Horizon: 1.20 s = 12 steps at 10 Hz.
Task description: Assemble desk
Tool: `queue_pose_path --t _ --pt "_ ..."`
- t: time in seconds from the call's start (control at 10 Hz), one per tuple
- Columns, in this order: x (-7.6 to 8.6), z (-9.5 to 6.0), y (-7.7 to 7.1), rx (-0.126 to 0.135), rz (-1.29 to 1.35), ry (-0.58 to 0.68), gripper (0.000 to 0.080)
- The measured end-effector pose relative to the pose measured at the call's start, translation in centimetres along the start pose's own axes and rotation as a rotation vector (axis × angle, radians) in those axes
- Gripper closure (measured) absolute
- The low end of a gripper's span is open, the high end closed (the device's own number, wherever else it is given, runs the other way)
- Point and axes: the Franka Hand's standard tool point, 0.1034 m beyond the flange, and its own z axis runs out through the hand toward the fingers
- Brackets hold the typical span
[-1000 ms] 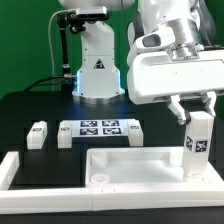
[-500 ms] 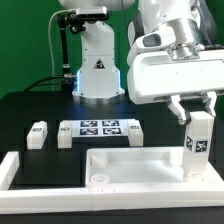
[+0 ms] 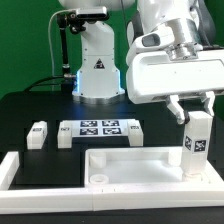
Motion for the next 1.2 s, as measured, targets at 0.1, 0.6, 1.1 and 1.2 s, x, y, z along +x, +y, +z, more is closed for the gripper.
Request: queue_pose_path --t 0.1,0.6,1.1,1.2 --pt "0.09 0.09 0.13 0.000 0.001 0.003 0.0509" --pt "0.37 0.21 -0.02 0.003 0.003 -0.005 0.0509" --pt "0.20 0.32 0.00 0.003 0.003 -0.008 0.0183" --pt "0.18 0.33 0.00 0.003 0.003 -0.008 0.0183"
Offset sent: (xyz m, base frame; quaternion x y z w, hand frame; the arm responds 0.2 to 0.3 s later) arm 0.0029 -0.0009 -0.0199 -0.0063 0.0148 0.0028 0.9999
